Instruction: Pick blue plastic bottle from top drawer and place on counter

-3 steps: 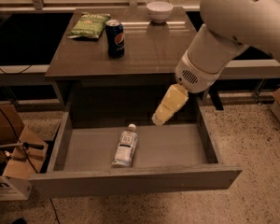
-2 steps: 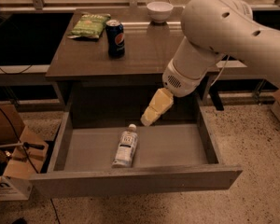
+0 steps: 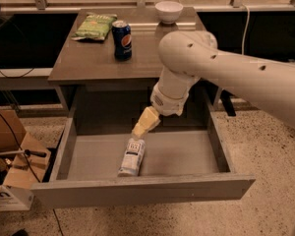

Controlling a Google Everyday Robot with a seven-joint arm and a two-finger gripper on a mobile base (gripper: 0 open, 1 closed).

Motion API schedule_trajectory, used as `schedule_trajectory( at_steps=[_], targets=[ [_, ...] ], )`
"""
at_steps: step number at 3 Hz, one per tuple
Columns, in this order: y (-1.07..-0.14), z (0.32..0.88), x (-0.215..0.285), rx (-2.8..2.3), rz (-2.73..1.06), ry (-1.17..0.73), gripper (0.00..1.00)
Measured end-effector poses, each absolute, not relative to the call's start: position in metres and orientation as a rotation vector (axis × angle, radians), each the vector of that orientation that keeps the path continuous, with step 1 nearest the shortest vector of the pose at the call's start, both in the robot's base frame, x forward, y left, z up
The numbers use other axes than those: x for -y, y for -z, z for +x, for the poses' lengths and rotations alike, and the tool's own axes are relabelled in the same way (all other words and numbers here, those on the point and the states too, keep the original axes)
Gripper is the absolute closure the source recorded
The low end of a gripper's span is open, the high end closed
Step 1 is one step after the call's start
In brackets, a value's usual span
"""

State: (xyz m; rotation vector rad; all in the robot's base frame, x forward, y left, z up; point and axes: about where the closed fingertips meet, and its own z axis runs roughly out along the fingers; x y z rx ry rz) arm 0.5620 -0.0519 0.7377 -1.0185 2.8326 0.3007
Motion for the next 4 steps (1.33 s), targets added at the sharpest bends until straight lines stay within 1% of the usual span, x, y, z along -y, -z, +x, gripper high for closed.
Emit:
schedule_trajectory(
  at_steps=[1,2,4],
  targets=[
    [-0.686,0.554,0.038,-3.028,-0.805,-0.261,0.0],
    [-0.66,0.541,0.028,-3.14,-0.626,-0.26,0.0],
    [-0.632,0.527,-0.01,-3.231,-0.381,-0.419,0.0]
  ],
)
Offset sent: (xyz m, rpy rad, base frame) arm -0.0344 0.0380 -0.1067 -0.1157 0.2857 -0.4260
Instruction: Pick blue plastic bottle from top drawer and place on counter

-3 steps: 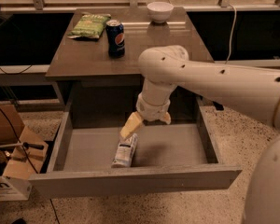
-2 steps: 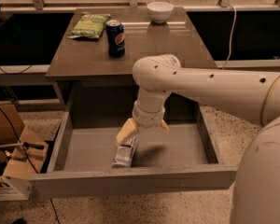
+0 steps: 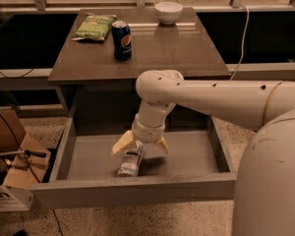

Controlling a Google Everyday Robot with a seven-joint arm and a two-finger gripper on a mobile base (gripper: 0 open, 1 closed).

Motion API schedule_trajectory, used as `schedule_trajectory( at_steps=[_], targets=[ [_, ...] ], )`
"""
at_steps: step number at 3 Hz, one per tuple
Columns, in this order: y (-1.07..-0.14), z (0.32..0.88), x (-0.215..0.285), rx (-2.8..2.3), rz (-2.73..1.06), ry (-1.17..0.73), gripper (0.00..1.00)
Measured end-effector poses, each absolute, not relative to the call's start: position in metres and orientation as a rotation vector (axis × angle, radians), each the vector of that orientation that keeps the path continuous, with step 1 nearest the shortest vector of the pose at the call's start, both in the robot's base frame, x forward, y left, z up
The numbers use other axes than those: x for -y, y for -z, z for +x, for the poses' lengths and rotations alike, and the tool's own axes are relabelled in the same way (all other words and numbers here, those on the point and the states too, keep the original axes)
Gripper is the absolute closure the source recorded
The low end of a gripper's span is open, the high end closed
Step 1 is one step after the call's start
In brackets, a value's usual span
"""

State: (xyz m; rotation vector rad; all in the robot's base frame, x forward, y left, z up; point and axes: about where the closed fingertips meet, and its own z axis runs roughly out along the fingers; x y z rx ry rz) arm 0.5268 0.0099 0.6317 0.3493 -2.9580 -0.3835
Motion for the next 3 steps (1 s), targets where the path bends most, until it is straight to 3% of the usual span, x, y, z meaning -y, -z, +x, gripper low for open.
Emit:
schedule_trajectory(
  at_steps=[1,3],
  targets=[
    [-0.619,0.522,-0.024,2.93,0.301,0.385,0.12],
    [-0.636,0.526,-0.026,2.987,0.311,0.252,0.57]
  ],
)
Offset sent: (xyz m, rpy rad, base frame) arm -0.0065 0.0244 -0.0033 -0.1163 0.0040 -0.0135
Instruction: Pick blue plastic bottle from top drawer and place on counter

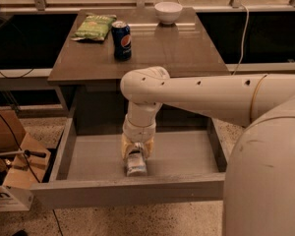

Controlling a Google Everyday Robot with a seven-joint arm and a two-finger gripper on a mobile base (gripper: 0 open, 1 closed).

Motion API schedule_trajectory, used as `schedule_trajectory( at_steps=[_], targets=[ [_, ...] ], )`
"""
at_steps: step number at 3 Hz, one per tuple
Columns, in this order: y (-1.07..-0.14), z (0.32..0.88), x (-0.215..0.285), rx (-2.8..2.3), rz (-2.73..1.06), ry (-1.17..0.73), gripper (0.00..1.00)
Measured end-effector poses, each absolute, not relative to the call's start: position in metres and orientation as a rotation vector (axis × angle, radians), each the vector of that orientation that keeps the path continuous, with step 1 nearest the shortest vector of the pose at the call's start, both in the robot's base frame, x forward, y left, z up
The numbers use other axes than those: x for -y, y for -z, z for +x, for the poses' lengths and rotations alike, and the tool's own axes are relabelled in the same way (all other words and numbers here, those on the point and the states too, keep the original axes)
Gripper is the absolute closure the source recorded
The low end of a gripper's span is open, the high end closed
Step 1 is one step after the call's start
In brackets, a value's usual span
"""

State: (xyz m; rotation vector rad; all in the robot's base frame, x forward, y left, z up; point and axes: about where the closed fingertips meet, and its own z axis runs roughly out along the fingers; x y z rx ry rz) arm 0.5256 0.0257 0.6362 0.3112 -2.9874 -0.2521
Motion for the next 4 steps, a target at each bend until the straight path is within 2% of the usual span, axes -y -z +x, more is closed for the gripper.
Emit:
schedule_trajectory(
  at_steps=[1,2,3,4],
  targets=[
    [-0.653,0.536,-0.018,3.042,0.33,0.244,0.89],
    [-0.651,0.537,-0.017,3.044,0.331,0.296,1.0],
    [-0.681,0.551,-0.021,3.095,0.345,0.555,1.0],
    [-0.739,0.565,0.022,3.159,0.382,0.805,1.0]
  ],
)
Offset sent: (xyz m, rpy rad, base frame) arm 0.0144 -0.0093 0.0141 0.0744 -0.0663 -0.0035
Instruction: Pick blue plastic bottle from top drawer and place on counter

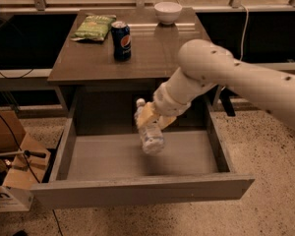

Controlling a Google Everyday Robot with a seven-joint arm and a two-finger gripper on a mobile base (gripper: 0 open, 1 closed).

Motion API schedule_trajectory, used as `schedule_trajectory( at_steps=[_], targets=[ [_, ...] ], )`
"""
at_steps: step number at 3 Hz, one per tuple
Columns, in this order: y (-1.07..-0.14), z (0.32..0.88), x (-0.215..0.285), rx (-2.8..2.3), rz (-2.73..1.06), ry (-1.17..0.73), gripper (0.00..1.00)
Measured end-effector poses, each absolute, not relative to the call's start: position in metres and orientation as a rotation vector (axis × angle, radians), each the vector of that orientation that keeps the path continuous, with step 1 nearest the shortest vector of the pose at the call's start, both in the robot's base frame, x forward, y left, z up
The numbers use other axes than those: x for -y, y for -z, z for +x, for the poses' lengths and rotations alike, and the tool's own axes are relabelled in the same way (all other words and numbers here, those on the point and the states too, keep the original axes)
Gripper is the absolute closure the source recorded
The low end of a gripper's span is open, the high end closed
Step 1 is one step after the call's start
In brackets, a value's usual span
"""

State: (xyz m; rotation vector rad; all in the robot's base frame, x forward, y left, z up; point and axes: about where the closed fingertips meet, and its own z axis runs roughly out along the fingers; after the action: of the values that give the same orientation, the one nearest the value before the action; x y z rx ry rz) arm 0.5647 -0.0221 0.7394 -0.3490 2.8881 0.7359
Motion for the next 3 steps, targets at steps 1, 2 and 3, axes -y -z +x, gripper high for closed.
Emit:
schedule_trajectory(
  at_steps=[1,2,3],
  targets=[
    [-0.794,0.567,0.083,-2.754,-0.408,-0.82,1.0],
    [-0.854,0.557,0.162,-2.61,-0.584,-0.747,1.0],
    [-0.894,0.565,0.199,-2.481,-0.69,-0.669,1.0]
  ],
)
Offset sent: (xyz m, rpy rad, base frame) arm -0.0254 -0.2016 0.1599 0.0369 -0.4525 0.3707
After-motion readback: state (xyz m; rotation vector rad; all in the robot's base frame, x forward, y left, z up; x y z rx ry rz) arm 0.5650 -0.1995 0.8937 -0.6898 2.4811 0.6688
